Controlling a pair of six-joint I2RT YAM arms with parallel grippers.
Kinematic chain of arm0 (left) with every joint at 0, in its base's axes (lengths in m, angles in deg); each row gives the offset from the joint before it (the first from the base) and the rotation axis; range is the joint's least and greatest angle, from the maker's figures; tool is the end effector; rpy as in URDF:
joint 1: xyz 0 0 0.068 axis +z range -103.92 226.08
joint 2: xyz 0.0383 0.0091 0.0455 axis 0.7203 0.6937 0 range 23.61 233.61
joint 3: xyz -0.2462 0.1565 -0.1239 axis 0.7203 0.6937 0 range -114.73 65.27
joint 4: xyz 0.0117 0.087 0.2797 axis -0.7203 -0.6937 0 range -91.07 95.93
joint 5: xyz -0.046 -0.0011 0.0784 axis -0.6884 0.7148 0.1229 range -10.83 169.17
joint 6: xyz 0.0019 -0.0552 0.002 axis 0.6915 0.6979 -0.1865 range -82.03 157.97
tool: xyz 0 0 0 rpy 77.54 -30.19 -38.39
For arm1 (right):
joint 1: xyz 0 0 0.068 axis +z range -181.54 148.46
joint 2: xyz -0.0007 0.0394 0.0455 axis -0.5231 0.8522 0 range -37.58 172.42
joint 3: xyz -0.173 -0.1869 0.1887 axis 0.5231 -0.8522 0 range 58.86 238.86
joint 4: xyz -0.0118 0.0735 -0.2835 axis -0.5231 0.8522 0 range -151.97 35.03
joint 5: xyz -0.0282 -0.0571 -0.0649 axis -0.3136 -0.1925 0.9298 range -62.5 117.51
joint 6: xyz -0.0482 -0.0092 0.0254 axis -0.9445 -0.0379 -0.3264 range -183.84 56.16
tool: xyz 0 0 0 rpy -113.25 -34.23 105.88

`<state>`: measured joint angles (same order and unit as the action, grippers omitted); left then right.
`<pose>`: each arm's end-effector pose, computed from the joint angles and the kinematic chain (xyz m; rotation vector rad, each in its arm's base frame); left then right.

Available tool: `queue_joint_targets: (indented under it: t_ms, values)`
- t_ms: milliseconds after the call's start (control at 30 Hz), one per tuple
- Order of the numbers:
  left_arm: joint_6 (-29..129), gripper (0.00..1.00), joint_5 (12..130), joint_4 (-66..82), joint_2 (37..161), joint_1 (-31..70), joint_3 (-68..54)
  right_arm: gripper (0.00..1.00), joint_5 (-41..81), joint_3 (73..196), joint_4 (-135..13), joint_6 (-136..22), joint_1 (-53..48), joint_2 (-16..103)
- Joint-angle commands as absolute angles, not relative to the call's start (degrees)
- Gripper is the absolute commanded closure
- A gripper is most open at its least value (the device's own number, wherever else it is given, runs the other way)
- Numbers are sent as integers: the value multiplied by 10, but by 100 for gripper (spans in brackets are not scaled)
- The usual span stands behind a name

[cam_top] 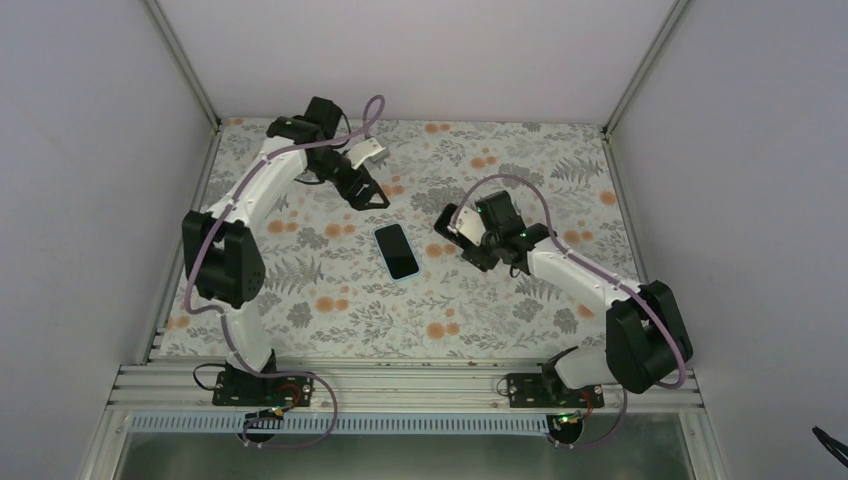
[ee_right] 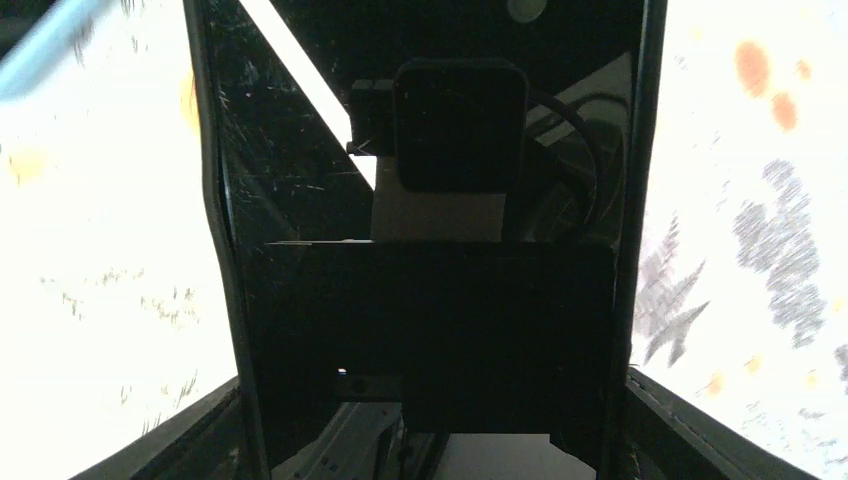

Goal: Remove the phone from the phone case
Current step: Pick up the phone at the center of the board.

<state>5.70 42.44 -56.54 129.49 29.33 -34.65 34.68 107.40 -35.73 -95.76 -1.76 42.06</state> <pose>0.4017 -0.1444 0.3450 1.2195 2.2813 -0.7828 0.2574 0.1420 0.2317 -1.2768 2.2295 -0.1752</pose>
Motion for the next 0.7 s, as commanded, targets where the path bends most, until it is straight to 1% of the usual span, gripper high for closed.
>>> queue_joint_targets:
  t_ms: [0, 200, 500, 600, 667]
  values:
    - [92, 0, 342, -619, 1346, 278, -416, 47, 379, 1122, -427, -967, 5, 413]
    - [98, 0, 280, -666, 1432, 264, -504, 45, 381, 1192, -432, -959, 33, 450]
    - [112, 2, 256, -679, 1497, 258, -590, 44, 384, 1248, -432, -955, 71, 489]
    - [112, 6, 235, -688, 1513, 257, -609, 44, 389, 1257, -436, -954, 79, 496]
    - [107, 14, 233, -701, 1523, 255, -621, 44, 396, 1260, -442, -953, 81, 498]
